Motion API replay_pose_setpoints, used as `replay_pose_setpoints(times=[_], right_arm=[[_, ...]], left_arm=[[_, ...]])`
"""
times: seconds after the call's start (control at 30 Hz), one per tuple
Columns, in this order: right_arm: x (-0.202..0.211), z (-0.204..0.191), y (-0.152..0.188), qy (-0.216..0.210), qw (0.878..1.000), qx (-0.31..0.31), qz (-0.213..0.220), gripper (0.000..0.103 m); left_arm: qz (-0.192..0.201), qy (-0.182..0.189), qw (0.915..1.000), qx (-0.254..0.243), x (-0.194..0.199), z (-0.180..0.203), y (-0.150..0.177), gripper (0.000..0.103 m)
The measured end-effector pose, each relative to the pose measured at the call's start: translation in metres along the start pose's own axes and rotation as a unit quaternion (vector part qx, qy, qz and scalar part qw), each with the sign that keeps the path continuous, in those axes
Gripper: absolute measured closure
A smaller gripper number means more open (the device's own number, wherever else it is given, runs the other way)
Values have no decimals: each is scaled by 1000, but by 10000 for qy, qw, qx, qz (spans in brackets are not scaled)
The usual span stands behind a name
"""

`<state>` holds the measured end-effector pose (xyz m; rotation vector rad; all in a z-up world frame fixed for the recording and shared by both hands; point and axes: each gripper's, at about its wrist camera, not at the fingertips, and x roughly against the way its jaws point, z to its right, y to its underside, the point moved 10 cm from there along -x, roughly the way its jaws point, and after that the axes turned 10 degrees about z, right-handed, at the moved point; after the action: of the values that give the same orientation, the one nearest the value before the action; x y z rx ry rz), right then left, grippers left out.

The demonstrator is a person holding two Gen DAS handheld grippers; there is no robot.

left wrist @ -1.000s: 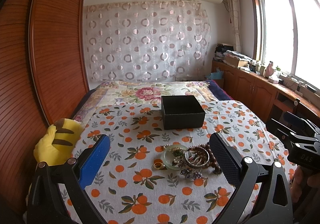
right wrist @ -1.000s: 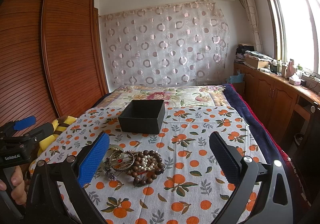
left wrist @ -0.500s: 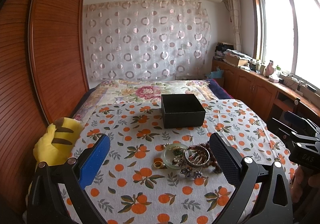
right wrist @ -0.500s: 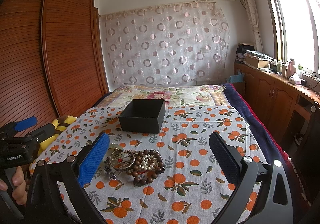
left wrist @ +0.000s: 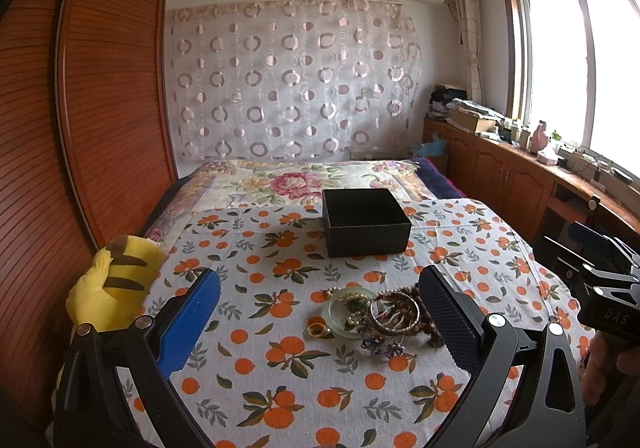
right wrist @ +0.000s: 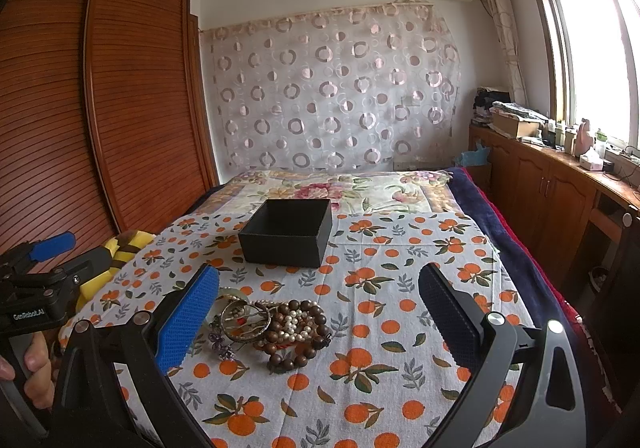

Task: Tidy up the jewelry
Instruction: 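Grasp the gold bangle with the left tool while the right tool grasps the bead bracelet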

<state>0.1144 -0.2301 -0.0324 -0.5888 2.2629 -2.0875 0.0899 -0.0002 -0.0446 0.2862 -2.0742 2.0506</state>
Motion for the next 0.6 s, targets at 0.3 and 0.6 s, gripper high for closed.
replay_pose_setpoints(times=[0.3, 0.6], right_arm=[[-4, 0, 7, -84, 9999, 17, -117, 2], [-22, -2, 40, -277, 9977, 114, -604, 19]], left_arm=[[-81, 2, 10000, -7, -5, -3, 11, 7], [-493, 326, 9982, 88, -32, 3, 39, 7]])
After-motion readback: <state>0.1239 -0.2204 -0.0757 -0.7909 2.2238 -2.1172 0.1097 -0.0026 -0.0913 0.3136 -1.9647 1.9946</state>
